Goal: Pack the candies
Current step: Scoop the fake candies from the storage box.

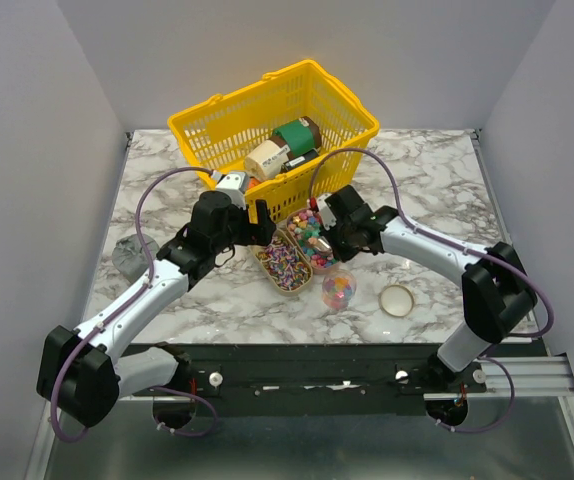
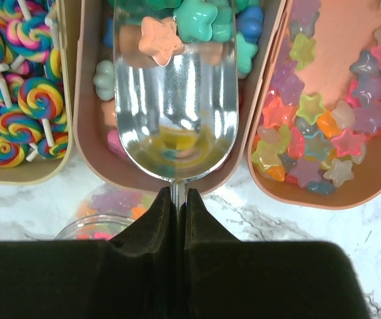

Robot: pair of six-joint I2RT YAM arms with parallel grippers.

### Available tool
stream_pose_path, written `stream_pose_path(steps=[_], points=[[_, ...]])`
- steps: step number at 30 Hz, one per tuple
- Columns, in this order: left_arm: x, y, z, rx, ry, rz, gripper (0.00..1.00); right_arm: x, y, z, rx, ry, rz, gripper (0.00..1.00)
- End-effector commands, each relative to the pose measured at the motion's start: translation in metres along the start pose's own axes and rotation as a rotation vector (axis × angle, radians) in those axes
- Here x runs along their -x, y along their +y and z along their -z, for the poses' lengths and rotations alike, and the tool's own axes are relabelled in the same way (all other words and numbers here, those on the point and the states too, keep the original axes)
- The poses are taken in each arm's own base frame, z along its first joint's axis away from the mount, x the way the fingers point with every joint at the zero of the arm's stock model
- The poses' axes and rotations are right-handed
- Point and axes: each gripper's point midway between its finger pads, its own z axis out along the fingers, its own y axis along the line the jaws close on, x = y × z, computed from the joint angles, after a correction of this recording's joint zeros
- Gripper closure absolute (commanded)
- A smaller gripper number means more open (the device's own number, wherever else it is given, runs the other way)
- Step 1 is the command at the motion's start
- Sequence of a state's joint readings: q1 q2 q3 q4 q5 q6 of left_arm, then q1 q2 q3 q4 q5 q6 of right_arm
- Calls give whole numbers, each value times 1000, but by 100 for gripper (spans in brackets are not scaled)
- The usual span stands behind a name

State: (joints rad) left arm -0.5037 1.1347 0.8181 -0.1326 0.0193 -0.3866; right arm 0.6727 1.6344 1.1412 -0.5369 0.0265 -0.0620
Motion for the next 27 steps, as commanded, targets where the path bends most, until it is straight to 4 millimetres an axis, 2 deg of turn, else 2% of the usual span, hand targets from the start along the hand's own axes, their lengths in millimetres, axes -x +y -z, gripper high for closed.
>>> stream_pose_path(steps=[1, 4, 8, 14, 18, 22, 27], points=[[8, 9, 2, 41, -48, -7, 1, -6, -2, 10, 3, 67, 13, 99], [8, 10, 1, 48, -46, -8, 1, -11, -1, 10, 10, 112, 22, 99], [7, 14, 1, 66, -46, -11, 1, -6, -1, 1, 16, 138, 20, 99], [6, 17, 3, 82, -47, -17, 1, 6, -2, -28, 6, 156, 9, 99], [4, 19, 3, 86, -45, -24, 1, 17, -1, -43, 2, 95, -17, 99], [2, 20, 3, 93, -39, -27, 1, 14, -1, -47, -2, 52, -21, 99], [3, 23, 2, 106, -39, -30, 1, 5, -5, -41, -21, 31, 6, 99]])
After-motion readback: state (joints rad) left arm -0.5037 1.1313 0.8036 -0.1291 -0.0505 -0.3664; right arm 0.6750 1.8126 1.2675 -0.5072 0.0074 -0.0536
